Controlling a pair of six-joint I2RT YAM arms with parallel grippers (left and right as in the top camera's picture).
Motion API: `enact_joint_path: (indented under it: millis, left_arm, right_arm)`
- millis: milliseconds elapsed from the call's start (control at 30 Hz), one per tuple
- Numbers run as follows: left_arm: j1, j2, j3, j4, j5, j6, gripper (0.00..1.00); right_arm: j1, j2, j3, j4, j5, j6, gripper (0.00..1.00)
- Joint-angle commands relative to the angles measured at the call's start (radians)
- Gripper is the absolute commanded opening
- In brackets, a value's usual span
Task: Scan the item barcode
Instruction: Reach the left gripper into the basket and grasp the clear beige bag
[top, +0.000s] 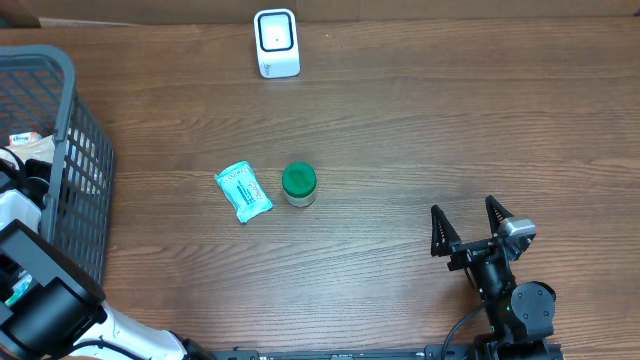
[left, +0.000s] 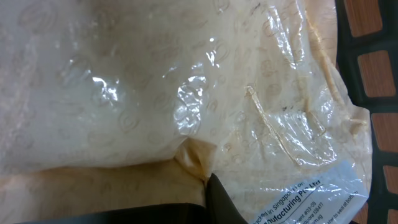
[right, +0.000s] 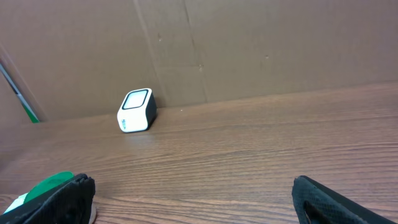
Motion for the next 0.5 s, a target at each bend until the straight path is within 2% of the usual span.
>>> enact_joint_path:
  millis: [0,133,467]
  left_arm:
    - [-0.006,-0.064,0.003,-0.020,0.064,0.011,0.04]
    - [-0.006,-0.203,0.049,-0.071,0.103,0.004,0.04]
    - [-0.006,-0.576,0.277,-0.271,0.095,0.051,0.04]
  right_arm:
    - [-0.005,-0.007,-0.011,0.004,0.009,-0.004,1.00]
    - [-0.005,-0.007,-0.011,0.004,0.009,-0.004,1.00]
    - [-0.005,-0.007,-0.011,0.004,0.008,-0.004,1.00]
